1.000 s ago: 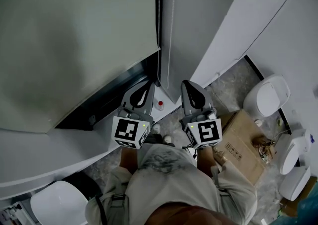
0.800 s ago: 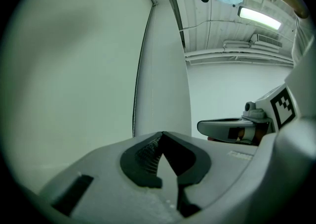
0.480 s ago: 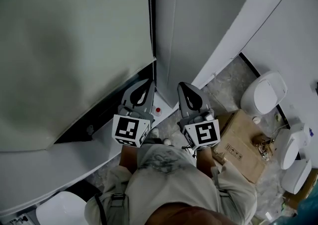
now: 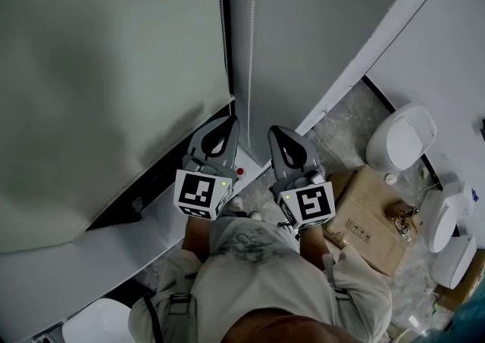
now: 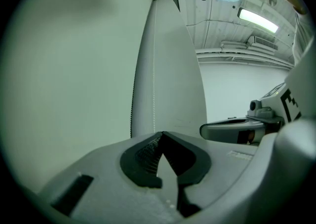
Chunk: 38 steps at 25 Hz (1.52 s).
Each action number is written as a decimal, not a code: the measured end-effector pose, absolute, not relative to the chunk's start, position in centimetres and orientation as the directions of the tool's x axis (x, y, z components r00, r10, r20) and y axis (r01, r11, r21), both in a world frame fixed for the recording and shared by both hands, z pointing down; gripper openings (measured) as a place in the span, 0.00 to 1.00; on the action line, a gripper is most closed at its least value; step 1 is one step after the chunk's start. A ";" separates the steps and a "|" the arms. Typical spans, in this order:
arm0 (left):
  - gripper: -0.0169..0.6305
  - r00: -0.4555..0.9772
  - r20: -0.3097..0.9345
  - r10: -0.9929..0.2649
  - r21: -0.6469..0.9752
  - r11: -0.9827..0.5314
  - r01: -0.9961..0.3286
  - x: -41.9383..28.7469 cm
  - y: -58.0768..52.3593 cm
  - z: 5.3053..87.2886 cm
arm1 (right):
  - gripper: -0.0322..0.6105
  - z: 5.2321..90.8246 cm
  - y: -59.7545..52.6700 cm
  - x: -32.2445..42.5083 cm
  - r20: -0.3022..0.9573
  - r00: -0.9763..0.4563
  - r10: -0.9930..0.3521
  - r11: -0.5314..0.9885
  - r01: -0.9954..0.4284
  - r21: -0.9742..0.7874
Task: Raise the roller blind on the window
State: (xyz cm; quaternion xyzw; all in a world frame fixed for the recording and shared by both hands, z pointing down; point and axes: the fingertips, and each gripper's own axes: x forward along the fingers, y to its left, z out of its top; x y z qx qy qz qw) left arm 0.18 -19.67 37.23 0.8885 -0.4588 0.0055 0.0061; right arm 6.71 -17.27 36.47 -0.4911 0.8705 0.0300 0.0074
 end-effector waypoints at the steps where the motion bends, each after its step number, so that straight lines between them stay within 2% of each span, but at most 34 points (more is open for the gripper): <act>1: 0.03 0.580 0.016 -0.814 0.004 -0.580 -0.814 0.1 -20.0 37.2 | 0.07 36.5 -17.4 6.6 -0.035 -0.519 -0.854 0.517 -0.855 0.043; 6: 0.03 0.588 0.016 -0.809 0.004 -0.588 -0.809 -0.3 -21.4 37.4 | 0.07 37.0 -18.0 5.9 -0.020 -0.512 -0.859 0.511 -0.859 0.035; 11: 0.05 0.601 0.014 -0.799 0.003 -0.601 -0.800 -0.3 -23.1 37.3 | 0.07 37.9 -18.9 5.9 0.051 -0.490 -0.870 0.492 -0.870 0.038; 18: 0.07 0.632 -0.001 -0.775 0.011 -0.632 -0.775 0.4 -24.4 36.8 | 0.07 37.0 -19.7 5.9 -0.007 -0.473 -0.881 0.472 -0.881 0.044; 26: 0.11 0.676 0.002 -0.737 0.012 -0.676 -0.737 1.7 -25.7 36.8 | 0.07 38.1 -19.9 6.2 0.075 -0.449 -0.890 0.452 -0.892 0.030; 32: 0.12 0.696 0.006 -0.718 0.017 -0.695 -0.718 2.5 -26.7 37.3 | 0.07 37.5 -20.8 6.6 0.011 -0.420 -0.907 0.420 -0.906 0.050; 38: 0.15 0.706 0.032 -0.708 0.019 -0.705 -0.708 3.3 -27.5 37.7 | 0.07 37.4 -21.0 7.2 0.010 -0.401 -0.916 0.401 -0.915 0.048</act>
